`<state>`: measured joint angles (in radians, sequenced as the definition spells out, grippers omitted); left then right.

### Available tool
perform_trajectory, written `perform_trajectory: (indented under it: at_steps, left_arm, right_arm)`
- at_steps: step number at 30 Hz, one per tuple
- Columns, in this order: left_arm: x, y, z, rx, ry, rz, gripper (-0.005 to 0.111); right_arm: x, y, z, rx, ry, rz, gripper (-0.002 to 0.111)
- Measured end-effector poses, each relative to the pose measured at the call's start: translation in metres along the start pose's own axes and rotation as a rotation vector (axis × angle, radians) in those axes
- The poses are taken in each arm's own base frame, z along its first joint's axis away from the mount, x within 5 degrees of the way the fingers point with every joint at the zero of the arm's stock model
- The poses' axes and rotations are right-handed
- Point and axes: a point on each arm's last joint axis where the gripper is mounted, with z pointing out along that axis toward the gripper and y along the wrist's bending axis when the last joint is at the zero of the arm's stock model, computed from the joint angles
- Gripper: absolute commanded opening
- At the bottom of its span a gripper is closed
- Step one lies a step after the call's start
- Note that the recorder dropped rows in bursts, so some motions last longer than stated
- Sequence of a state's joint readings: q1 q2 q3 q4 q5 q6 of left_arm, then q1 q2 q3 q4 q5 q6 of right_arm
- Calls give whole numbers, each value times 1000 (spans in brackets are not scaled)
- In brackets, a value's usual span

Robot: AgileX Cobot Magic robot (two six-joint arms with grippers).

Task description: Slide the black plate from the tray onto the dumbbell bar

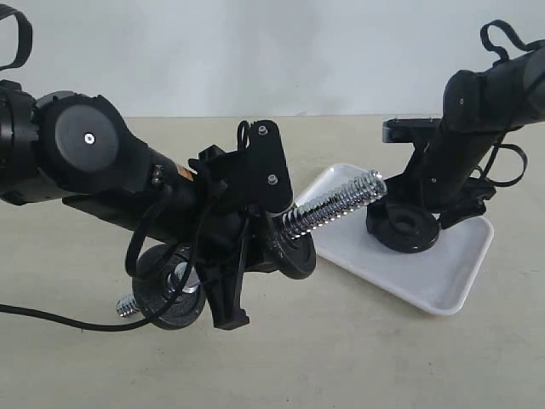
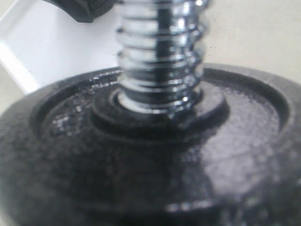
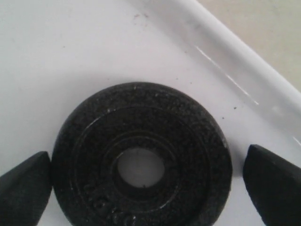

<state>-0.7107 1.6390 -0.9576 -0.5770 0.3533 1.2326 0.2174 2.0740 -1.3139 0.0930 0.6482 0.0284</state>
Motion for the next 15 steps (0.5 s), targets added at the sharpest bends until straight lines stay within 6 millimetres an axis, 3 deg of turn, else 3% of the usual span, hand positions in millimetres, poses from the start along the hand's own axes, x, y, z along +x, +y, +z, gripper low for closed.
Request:
perform_trajectory:
  at_steps: [15]
  left_arm:
    - [0,0,0,2,1,0,4]
  right_arm:
    - [1,3,0,-22,16,28,105]
